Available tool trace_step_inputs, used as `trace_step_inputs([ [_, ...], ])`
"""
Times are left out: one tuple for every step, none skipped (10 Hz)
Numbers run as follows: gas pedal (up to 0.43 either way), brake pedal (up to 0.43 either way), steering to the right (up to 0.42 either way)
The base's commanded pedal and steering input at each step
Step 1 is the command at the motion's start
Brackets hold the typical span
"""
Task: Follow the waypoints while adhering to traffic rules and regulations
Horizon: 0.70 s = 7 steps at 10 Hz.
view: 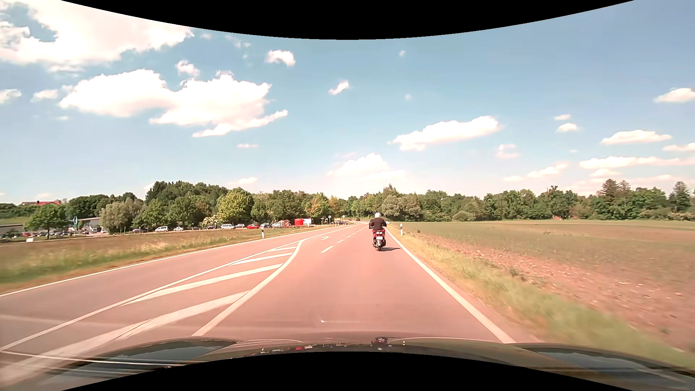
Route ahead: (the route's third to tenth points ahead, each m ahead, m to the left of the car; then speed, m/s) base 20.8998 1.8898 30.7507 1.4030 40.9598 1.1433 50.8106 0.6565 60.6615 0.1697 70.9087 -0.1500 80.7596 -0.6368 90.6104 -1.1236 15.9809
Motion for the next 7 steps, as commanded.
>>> trace_step_inputs([
  [0.177, 0.012, 0.011],
  [0.197, 0.012, 0.009],
  [0.197, 0.012, 0.007],
  [0.209, 0.012, 0.006],
  [0.220, 0.012, 0.005],
  [0.228, 0.012, 0.005],
  [0.228, 0.012, 0.005],
])
